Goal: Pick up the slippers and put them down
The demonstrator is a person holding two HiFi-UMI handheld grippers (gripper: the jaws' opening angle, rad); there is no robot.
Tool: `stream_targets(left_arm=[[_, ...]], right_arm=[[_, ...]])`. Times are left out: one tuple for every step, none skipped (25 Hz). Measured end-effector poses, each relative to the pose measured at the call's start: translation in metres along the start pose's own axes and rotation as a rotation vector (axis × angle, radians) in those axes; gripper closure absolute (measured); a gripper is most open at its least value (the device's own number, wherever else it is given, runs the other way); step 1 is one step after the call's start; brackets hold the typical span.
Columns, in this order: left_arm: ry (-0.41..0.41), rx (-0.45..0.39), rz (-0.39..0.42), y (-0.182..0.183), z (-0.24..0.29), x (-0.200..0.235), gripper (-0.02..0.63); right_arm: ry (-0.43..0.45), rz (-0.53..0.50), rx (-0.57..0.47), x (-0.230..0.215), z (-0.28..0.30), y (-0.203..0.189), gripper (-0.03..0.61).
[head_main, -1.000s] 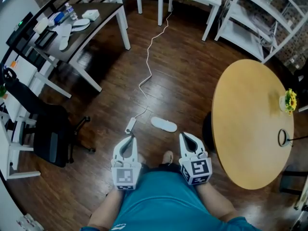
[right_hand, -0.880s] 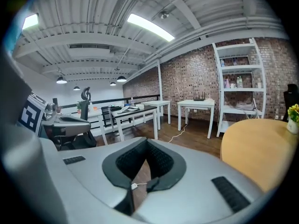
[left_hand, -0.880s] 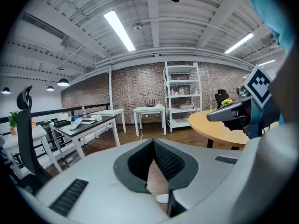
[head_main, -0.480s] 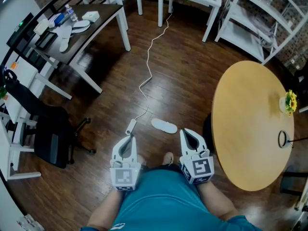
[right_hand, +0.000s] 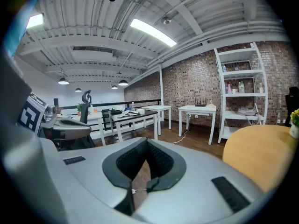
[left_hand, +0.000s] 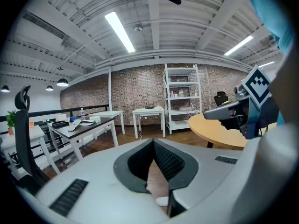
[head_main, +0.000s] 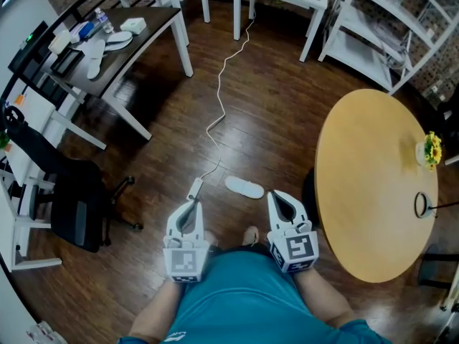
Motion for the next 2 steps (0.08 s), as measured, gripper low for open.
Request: stream_targets(left_arm=[[0.000,-0.003,-0.002,0.0004,0.0000,0.0005,0.609],[-0.001,-0.005,-0.005,0.0009,0.0000,0.0010,0.609]], right_arm=[[0.000,0.000,0.001,0.0008,0.0001,0.0003,0.568],[0.000,0.000,0.002,0.0015,0.0002,0.0005,0.568]])
Point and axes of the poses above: the fingertips, and each gripper's own axes: z forward along the fingers, x to its left, y out of its top, the point moved 9 cm from there along -z, backward along the fingers, and after that the axes turned 12 degrees about x, right-handed, at the moved point
